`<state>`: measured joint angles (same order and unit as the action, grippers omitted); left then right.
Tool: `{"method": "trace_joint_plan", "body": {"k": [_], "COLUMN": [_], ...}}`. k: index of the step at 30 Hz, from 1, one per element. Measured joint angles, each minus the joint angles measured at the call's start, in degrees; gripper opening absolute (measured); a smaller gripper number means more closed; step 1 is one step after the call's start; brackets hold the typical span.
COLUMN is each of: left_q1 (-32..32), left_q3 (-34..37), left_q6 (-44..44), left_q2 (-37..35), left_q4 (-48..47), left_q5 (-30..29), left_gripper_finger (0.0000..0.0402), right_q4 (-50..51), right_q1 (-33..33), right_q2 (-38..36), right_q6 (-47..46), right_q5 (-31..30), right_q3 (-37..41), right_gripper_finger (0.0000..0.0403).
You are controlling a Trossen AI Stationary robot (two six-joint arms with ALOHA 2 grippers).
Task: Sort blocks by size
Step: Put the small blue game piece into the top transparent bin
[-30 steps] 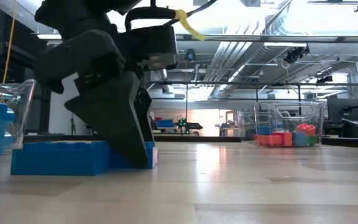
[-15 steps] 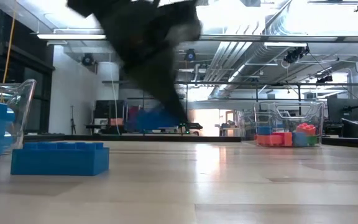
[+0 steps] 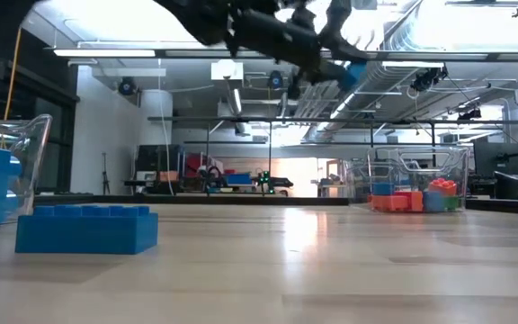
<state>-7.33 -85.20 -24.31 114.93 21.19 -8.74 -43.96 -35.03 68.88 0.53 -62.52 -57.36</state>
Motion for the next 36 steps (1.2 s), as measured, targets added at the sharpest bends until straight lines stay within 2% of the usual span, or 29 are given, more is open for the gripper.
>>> {"method": "trace_joint_plan", "body": {"k": [2,6,11,13,15,19,23,25,28,31,34,36], "left_q1": [-2.65,-5.13,-5.42,-5.33,-4.97,-4.16,-4.51,-5.31,-6.64,-5.55,-0.2,5.06], "left_q3": [-3.72,-14.06,-25.34,-28.0,-29.95,-30.5,-30.45,-30.45,-30.52,-28.82,-23.92,-18.64], "left_q6": [-3.75,-5.63,-5.65,-6.11,-5.19,-0.44,1.37,1.12,-2.62,-0.63,5.42,8.14], "left_q2": [2.99,10.3,18.97,20.92,22.13,22.03,19.88,17.82,14.26,11.05,6.48,2.06], "left_q4": [-0.11,-4.12,-6.9,-6.82,-6.45,-6.3,-11.78,-17.14,-29.72,-44.04,-55.27,-56.88], "left_q5": [2.18,6.2,6.64,6.54,6.32,6.15,8.39,13.17,24.0,32.98,32.25,28.57], "left_gripper_finger": [0.0095,0.0095,0.0095,0.0117,0.0162,0.0262,0.0317,0.0326,0.0327,0.0326,0.0325,0.0325], "right_q4": [-0.07,-0.01,-0.12,-0.05,-0.02,0.04,0.37,0.51,1.15,1.73,2.56,3.71], "right_q1": [0.26,0.66,0.89,0.9,0.9,0.9,0.9,0.9,0.9,0.9,0.9,0.87], "right_q2": [0.0,0.0,0.0,0.0,0.02,0.02,0.02,0.02,0.02,0.04,0.04,0.04], "right_q6": [0.16,-0.11,0.92,0.98,0.98,0.99,1.01,1.01,0.99,0.98,0.98,0.75], "right_q5": [0.0,-0.01,-0.17,-0.17,-0.17,-0.17,-0.15,-0.15,-0.15,-0.08,0.02,0.01], "right_q3": [0.02,0.02,0.02,0.01,0.01,0.02,0.02,0.02,0.02,0.02,0.0,0.0], "right_gripper_finger": [0.0,0.0,0.0,0.0,0.0,0.0,0.0,0.0,0.0,0.0,0.0,0.0]}}
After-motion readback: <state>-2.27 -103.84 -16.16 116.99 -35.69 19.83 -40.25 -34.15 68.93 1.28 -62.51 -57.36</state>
